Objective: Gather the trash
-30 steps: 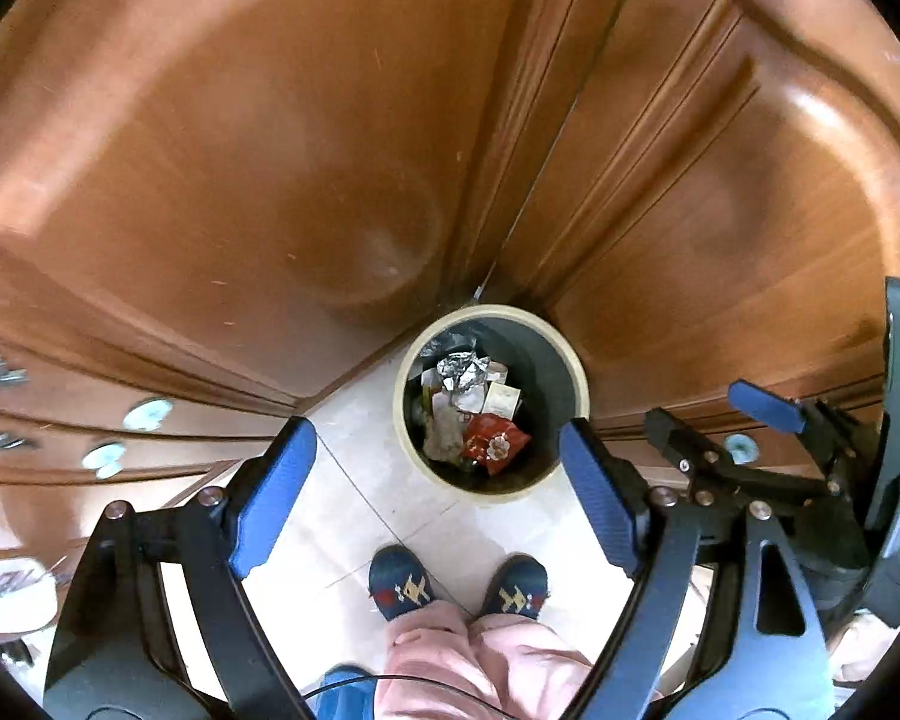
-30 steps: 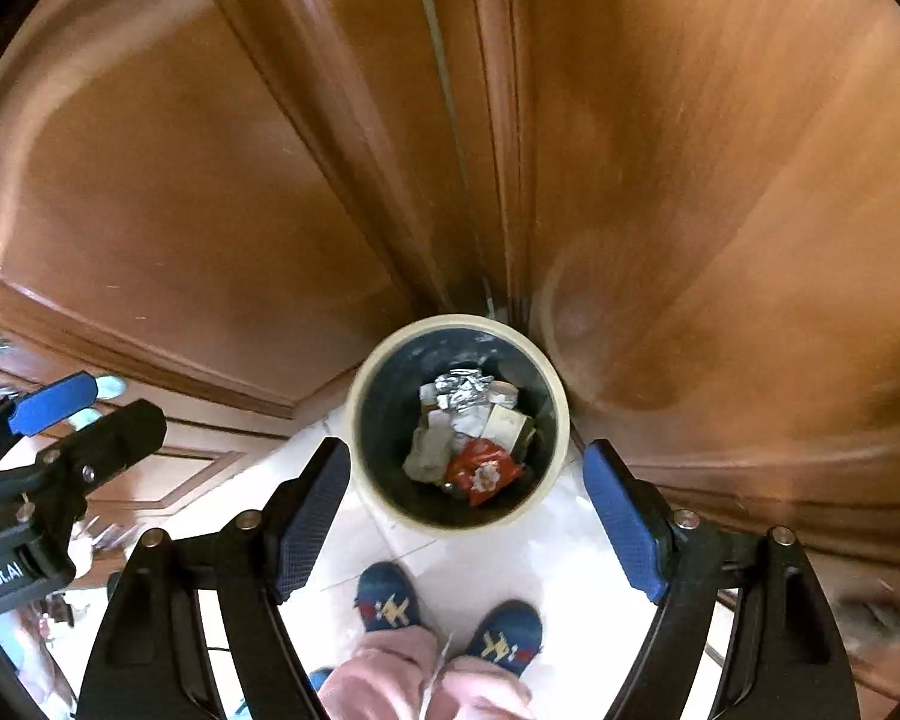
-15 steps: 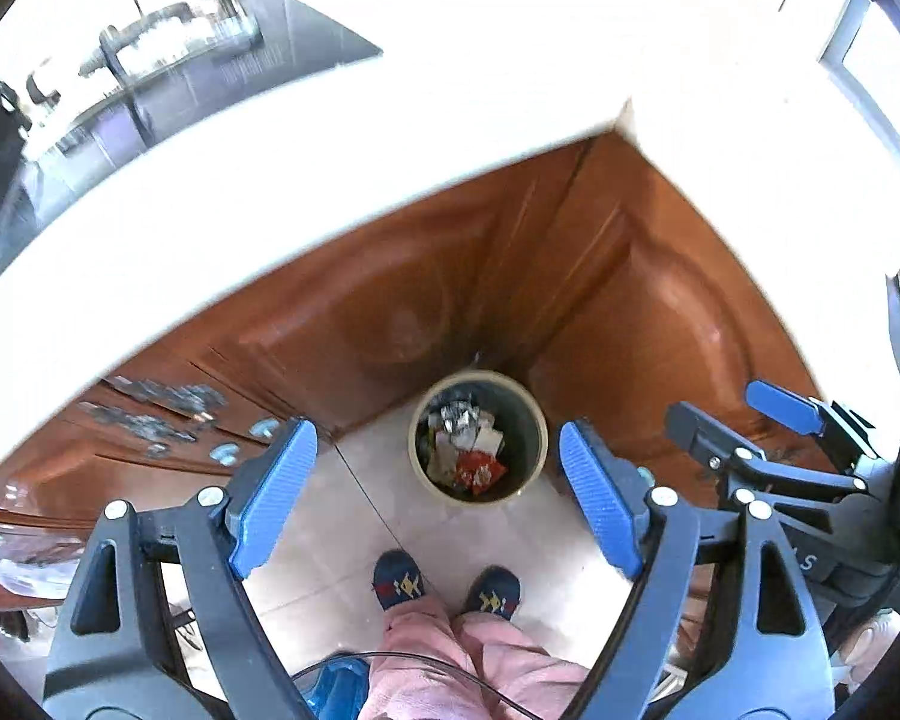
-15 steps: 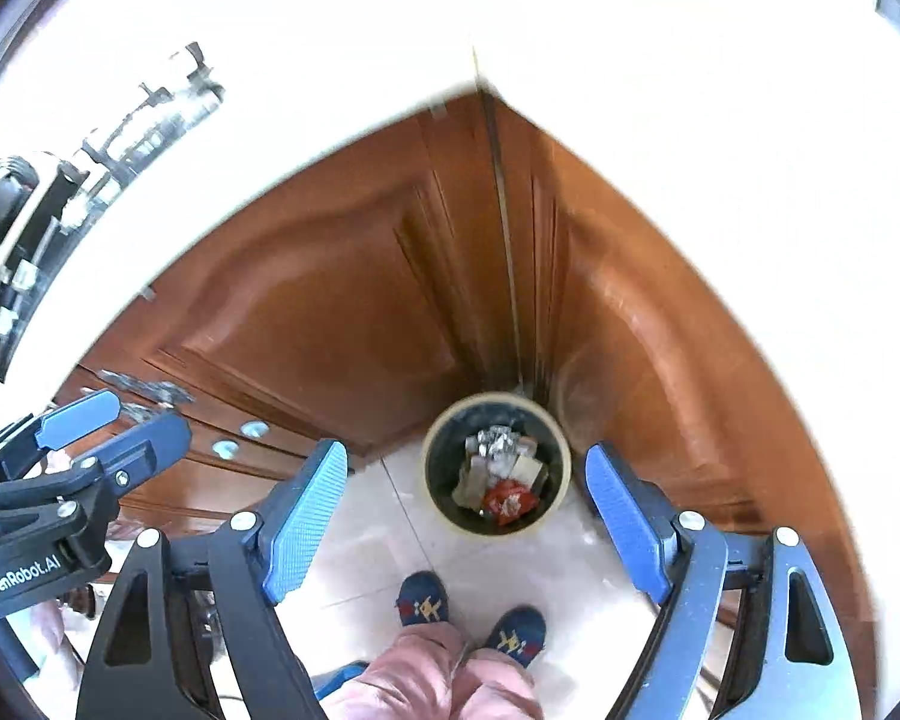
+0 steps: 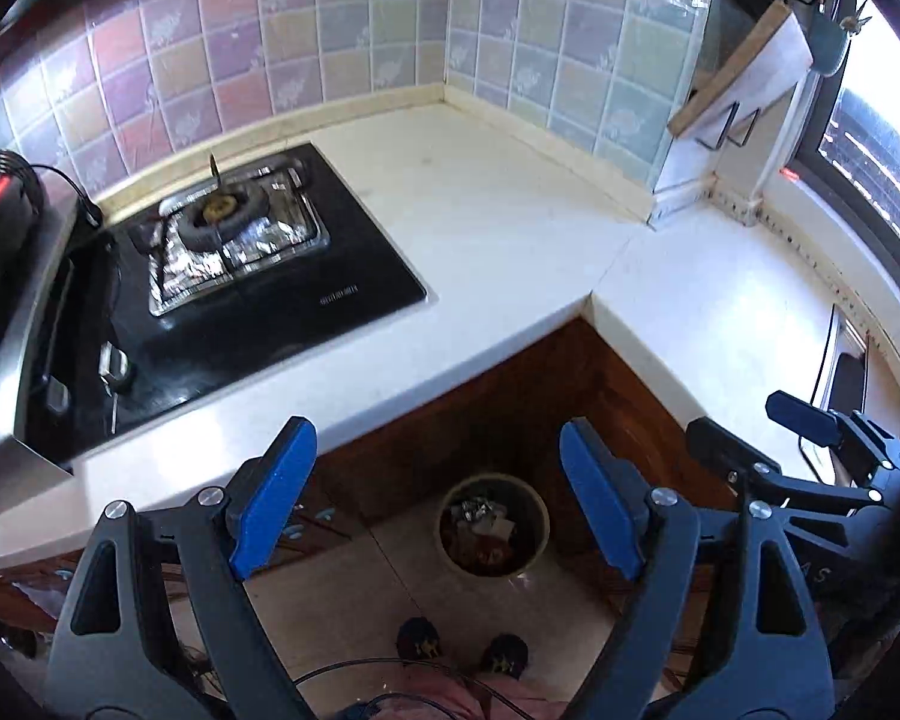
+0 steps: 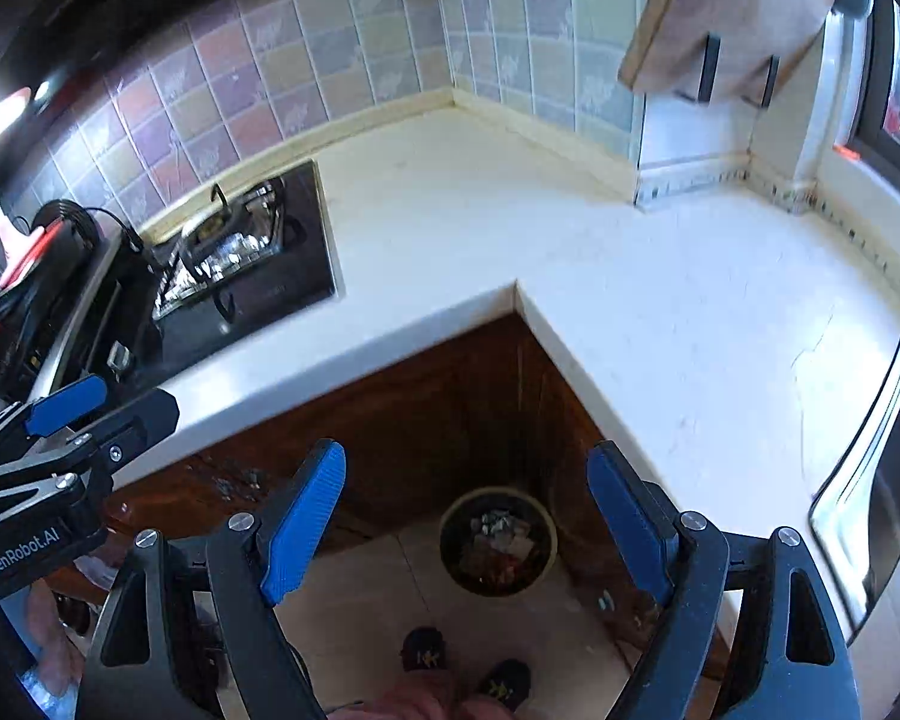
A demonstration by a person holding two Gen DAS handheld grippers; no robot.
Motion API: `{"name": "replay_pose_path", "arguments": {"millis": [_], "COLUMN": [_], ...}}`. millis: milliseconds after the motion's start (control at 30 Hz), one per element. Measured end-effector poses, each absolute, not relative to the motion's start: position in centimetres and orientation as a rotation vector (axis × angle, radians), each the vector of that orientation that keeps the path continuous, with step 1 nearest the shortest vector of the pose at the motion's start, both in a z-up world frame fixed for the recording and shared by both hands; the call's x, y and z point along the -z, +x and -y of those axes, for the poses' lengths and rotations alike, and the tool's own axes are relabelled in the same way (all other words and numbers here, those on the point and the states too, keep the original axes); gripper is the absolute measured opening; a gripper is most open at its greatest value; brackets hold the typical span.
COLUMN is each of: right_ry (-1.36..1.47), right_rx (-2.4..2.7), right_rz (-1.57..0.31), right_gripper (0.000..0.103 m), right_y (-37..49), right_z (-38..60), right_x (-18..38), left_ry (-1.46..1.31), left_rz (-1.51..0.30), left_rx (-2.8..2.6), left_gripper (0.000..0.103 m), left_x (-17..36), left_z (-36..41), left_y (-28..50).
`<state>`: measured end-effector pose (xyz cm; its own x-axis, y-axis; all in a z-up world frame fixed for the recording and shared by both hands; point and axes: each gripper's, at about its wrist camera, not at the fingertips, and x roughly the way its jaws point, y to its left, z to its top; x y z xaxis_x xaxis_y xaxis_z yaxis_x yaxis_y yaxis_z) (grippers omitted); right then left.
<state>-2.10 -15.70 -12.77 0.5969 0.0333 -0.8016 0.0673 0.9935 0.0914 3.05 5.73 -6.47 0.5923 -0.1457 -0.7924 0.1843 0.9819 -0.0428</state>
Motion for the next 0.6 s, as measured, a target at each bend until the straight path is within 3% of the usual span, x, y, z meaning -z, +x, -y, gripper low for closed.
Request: {"name": "replay_pose_path", "arguments": {"millis": [600], "right_ry": [0.111], "right_rx": [0.063], "right_rz": [-0.667], "right_gripper": [0.086], "right_y": [-4.1], "right_z": [13.6], "right_x": [-4.7], "left_ry": [-0.004], "left_rz": [-0.712], "left_rx": [0.125], "left_gripper": [0.082], "left_x": [-6.8], "left_z": [-6.6], "left_y": [2.3]}}
